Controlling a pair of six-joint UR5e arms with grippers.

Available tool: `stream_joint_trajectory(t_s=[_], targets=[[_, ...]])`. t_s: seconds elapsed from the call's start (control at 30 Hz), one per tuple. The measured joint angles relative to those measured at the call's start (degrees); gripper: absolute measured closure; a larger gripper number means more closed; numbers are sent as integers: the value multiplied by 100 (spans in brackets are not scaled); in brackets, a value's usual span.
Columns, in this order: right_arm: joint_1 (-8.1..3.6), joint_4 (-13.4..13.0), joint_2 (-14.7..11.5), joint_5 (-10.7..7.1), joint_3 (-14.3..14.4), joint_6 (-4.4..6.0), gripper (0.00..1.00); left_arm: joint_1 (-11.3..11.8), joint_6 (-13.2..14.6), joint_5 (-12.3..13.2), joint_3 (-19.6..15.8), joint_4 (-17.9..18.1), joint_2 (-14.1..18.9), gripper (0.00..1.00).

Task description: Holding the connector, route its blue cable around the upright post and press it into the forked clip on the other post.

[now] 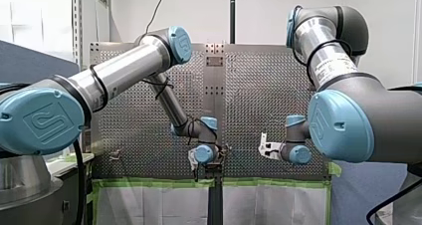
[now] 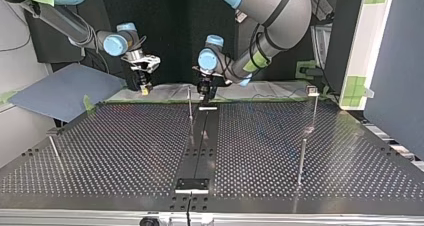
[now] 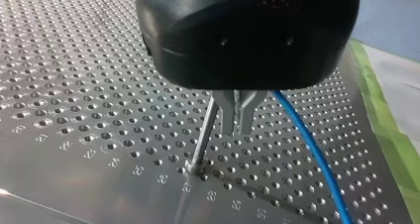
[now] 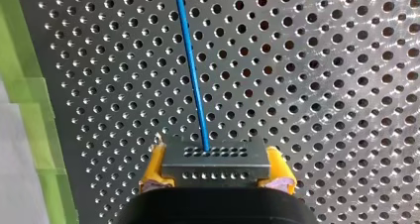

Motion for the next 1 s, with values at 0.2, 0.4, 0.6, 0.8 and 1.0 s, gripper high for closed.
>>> stream_joint_trajectory(t_s=[0.2,0.4,0.6,0.8,1.0], targets=[[-12,23,1,3,-46,-3,100,20,2,21,12,-42,-3,79],[2,35,4,1,-50,-17,100,16,114,21,14,-188,-2,25],[17,37,5,2,-50,-22,100,2,308,13,13,-436,5,0],[32,53,8,1,-48,-30,100,-1,341,27,10,-528,9,0],[56,70,9,1,-49,-67,100,-43,371,226,0,-543,110,0]])
